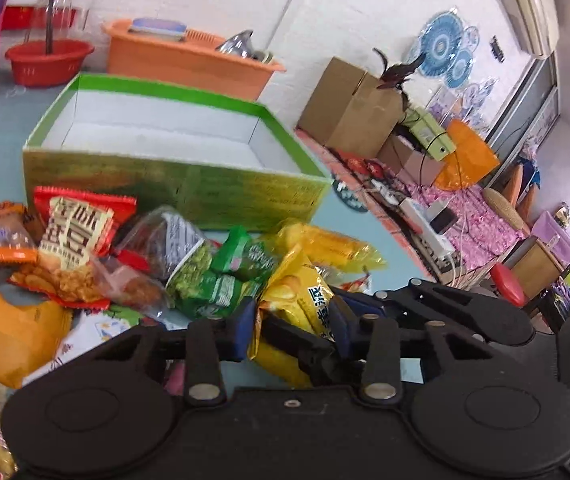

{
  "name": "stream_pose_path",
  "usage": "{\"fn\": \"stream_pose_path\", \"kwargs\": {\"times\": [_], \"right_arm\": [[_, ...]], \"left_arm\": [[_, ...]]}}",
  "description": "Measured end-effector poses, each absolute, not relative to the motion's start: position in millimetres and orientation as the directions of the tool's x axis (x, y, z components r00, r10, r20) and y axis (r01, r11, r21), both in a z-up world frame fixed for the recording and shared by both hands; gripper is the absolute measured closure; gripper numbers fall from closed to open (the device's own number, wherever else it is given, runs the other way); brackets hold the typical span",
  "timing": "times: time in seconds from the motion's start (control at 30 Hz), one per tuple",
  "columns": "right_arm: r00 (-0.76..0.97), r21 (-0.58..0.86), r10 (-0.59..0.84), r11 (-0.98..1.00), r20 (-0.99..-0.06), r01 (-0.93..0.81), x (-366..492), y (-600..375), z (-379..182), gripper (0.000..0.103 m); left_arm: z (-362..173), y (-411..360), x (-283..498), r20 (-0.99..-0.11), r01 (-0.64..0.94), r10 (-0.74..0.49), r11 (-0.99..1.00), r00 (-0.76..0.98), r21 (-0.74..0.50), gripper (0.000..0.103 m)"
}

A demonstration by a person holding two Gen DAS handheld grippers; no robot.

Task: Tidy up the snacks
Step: 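Close both tools on the yellow chip bag and lift it, then carry the yellow chip bag over the green box and open the grippers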

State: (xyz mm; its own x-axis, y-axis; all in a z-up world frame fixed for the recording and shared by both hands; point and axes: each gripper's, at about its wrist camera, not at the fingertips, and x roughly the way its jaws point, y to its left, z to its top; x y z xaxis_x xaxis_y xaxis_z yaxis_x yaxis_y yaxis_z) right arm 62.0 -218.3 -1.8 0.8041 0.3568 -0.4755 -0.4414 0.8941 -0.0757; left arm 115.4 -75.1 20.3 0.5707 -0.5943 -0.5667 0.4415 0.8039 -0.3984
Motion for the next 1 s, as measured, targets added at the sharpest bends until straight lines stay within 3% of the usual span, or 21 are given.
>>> {"fn": "stream_pose_path", "kwargs": {"times": [0.27, 0.5, 0.87, 0.9, 0.93, 0.97, 1.0], "right_arm": [[0.859, -0.143, 0.378, 0.883, -0.346, -0.447, 70.9, -212.0, 42.1, 0.046], [0.872, -0.245, 0.426, 0.843, -0.241, -0.479, 127.4, -192.8, 70.8, 0.047], [0.838, -0.229, 0.448, 0.82, -0.312, -0.524, 211.6, -174.8, 54.3, 0.046], [0.834, -0.223, 0.446, 0.821, -0.325, -0.526, 216.1, -172.7, 50.7, 0.045], [0.83, -0.213, 0.444, 0.823, -0.339, -0.527, 220.1, -170.4, 46.1, 0.04], [0.825, -0.202, 0.439, 0.826, -0.357, -0.527, 223.7, -168.8, 42.3, 0.027], [0.814, -0.188, 0.432, 0.827, -0.388, -0.529, 227.8, -167.5, 37.7, 0.0]], "left_arm": [[77.2, -64.4, 123.5, -0.451, 0.49, -0.586, 0.81, 0.673, -0.321, 0.032], [102.7, -51.3, 175.8, -0.399, 0.476, -0.549, 0.836, 0.735, -0.274, 0.032], [68.2, -29.2, 252.6, -0.456, 0.411, -0.522, 0.852, 0.721, -0.325, 0.031], [64.4, -27.9, 256.9, -0.466, 0.408, -0.518, 0.854, 0.717, -0.321, 0.028], [60.3, -27.9, 259.8, -0.48, 0.404, -0.512, 0.858, 0.712, -0.316, 0.005], [55.8, -28.1, 261.3, -0.498, 0.396, -0.503, 0.864, 0.706, -0.312, 0.0], [51.4, -26.9, 260.6, -0.511, 0.384, -0.493, 0.87, 0.704, -0.31, 0.0]]}}
